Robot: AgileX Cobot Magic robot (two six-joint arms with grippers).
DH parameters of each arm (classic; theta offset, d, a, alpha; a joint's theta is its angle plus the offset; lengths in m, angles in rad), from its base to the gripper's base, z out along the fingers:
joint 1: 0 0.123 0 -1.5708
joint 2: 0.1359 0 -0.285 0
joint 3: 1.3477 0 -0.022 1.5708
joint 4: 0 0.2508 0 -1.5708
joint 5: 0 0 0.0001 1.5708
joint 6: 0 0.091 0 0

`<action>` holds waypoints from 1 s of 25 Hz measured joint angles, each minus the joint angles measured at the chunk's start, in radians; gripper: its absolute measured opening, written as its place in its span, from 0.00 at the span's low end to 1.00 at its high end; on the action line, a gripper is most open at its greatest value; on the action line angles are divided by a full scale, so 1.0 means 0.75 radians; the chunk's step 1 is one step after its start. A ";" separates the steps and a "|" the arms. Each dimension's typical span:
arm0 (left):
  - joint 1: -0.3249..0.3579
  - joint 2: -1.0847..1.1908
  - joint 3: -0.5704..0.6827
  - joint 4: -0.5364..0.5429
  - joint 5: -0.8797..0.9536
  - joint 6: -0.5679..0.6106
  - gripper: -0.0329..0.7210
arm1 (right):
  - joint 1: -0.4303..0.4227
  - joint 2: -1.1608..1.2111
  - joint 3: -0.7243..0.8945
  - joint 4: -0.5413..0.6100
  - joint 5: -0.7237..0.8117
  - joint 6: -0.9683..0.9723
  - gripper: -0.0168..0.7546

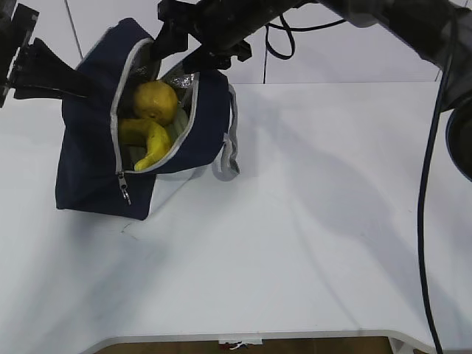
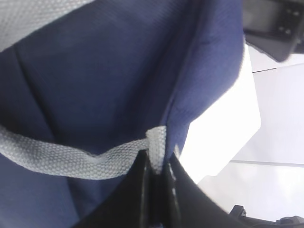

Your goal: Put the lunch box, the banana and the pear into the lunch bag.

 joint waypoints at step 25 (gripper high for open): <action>0.000 0.000 0.000 0.051 0.000 0.000 0.05 | -0.103 -0.005 0.101 -0.125 0.284 0.117 0.74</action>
